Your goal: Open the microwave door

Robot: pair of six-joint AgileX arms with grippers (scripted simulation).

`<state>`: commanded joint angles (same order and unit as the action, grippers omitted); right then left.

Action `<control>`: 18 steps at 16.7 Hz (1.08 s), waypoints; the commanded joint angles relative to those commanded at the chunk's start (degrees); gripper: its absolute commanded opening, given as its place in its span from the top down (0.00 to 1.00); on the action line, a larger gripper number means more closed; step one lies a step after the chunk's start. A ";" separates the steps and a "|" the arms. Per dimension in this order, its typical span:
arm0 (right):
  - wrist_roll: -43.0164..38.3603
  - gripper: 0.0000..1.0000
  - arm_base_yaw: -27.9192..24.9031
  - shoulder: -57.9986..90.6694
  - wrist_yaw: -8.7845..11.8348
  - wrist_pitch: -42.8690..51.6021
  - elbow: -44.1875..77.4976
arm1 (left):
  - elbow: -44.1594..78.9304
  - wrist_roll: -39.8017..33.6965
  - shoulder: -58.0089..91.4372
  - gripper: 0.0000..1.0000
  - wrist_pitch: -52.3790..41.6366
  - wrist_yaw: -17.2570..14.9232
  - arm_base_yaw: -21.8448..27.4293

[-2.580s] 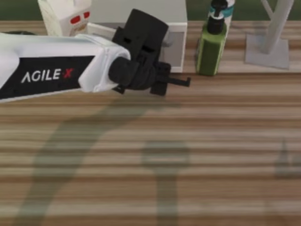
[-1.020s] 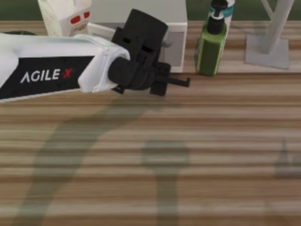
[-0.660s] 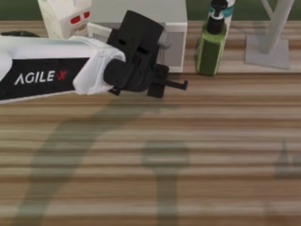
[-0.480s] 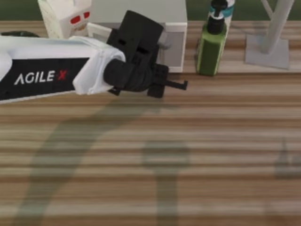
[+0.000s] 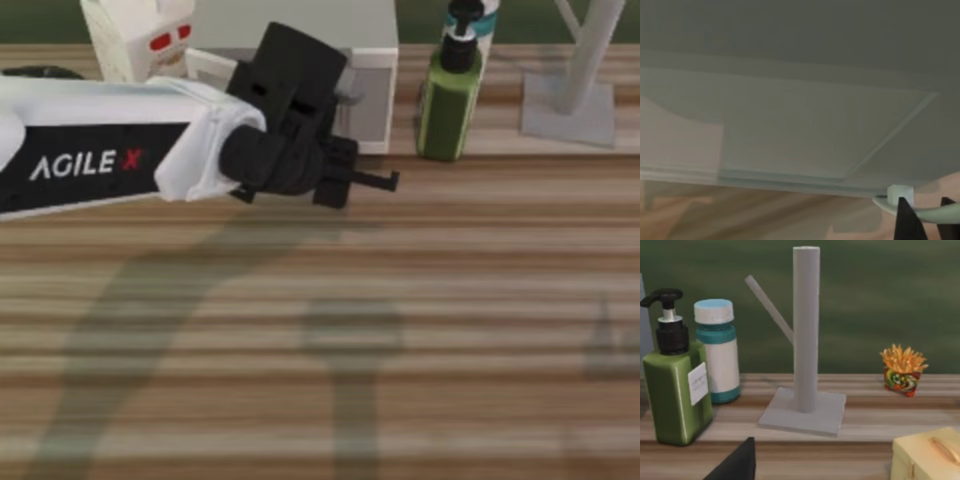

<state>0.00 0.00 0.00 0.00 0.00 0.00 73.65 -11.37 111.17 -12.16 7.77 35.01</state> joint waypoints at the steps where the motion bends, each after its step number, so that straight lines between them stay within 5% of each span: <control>1: 0.00 0.00 0.00 0.00 0.00 0.00 0.00 | 0.00 0.00 0.00 1.00 0.00 0.00 0.00; 18: 0.00 0.00 0.00 0.00 0.00 0.00 0.00 | -1.58 1.88 -1.24 1.00 0.80 -1.66 -0.50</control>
<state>0.00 0.00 0.00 0.00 0.00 0.00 72.07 -9.49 109.93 -11.36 6.11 34.51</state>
